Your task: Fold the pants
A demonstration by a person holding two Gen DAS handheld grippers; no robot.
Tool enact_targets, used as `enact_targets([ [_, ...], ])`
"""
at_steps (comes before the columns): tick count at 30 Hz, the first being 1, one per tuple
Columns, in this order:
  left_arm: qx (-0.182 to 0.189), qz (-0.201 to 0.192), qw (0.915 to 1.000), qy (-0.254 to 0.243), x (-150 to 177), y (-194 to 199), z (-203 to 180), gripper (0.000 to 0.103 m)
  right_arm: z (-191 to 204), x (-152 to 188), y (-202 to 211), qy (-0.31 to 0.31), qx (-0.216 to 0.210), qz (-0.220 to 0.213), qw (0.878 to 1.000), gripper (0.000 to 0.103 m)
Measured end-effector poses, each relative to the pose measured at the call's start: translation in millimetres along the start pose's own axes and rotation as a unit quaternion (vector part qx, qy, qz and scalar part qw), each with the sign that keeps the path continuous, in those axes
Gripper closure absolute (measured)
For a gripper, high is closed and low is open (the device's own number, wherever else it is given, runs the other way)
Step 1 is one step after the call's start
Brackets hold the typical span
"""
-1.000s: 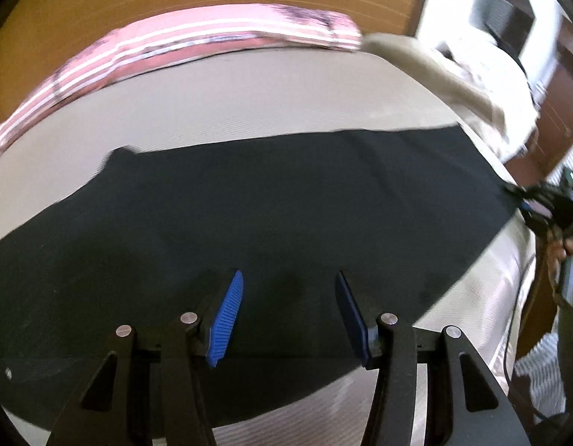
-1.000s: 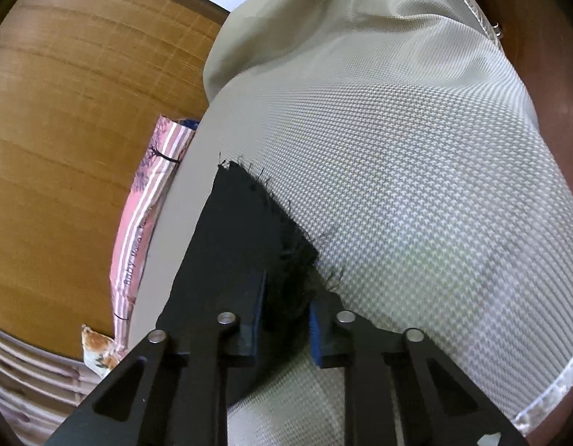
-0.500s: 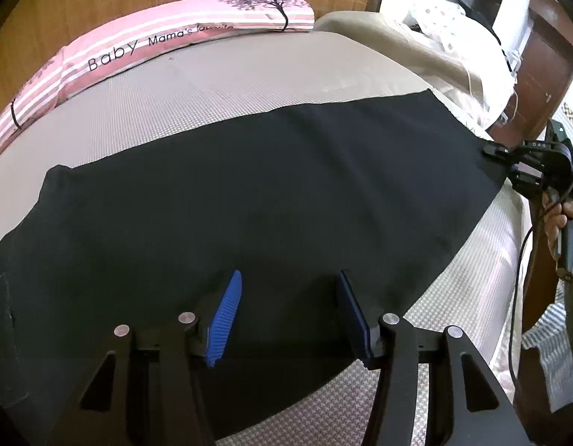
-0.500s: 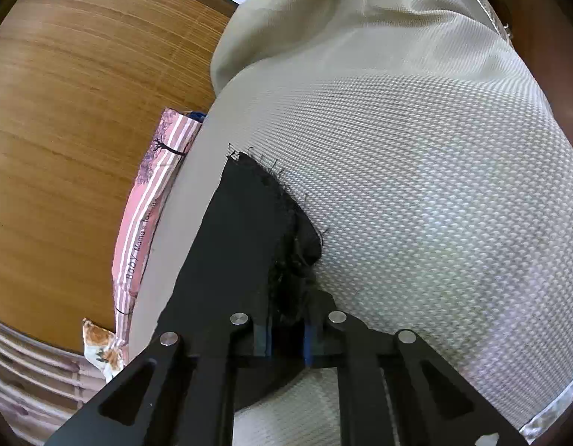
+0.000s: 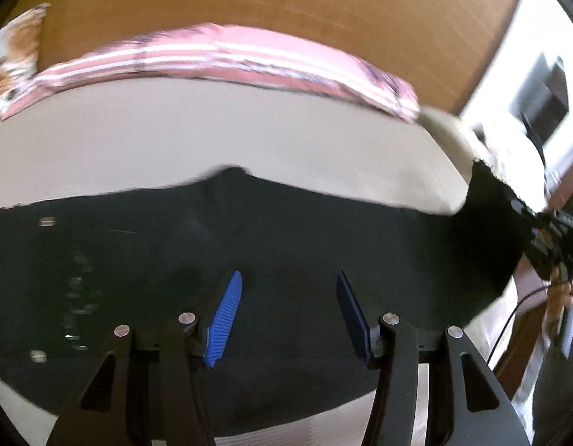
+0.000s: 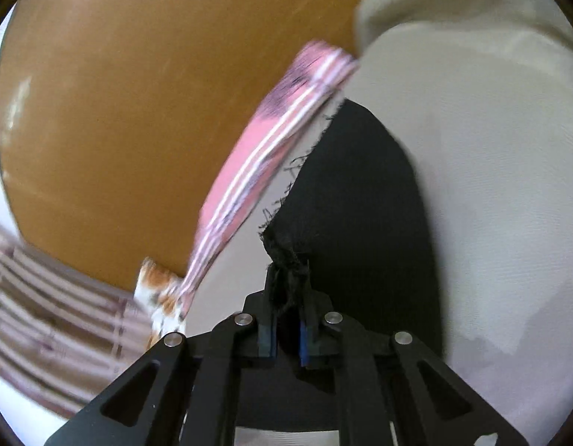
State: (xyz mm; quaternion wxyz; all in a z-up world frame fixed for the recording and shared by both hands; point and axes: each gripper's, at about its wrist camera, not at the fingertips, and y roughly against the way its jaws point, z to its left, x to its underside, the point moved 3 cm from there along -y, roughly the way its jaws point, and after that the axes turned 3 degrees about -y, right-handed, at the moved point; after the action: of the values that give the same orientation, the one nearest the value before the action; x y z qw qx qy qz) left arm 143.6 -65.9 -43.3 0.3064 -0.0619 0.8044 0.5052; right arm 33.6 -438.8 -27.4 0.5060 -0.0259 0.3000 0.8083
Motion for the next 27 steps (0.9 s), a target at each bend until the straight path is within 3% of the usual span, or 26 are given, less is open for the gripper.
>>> enact_targets([
  [8, -0.029, -0.017, 0.9980, 0.053, 15, 37, 60, 0.049, 83, 77, -109, 0.067, -0.042, 0.125, 0.989, 0.094],
  [12, -0.024, -0.012, 0.9971, 0.071, 29, 44, 78, 0.049, 100, 134, -150, 0.103, -0.036, 0.198, 0.974, 0.094],
  [14, -0.019, -0.009, 0.9968, 0.078, 31, 45, 83, 0.049, 102, 163, -163, 0.139, -0.013, 0.226, 0.964, 0.094],
  [18, 0.007, -0.003, 0.9956, 0.094, 35, 47, 86, 0.049, 93, 196, -181, 0.193, 0.033, 0.253, 0.947, 0.094],
  [24, 0.040, -0.001, 0.9952, 0.090, 28, 43, 75, 0.049, 89, 223, -189, 0.251, 0.065, 0.272, 0.927, 0.093],
  [26, 0.056, 0.013, 0.9937, 0.096, 27, 37, 72, 0.049, 90, 227, -189, 0.272, 0.073, 0.277, 0.919, 0.085],
  [27, 0.063, 0.020, 0.9928, 0.099, 27, 35, 70, 0.049, 92, 225, -188, 0.270, 0.074, 0.280, 0.919, 0.074],
])
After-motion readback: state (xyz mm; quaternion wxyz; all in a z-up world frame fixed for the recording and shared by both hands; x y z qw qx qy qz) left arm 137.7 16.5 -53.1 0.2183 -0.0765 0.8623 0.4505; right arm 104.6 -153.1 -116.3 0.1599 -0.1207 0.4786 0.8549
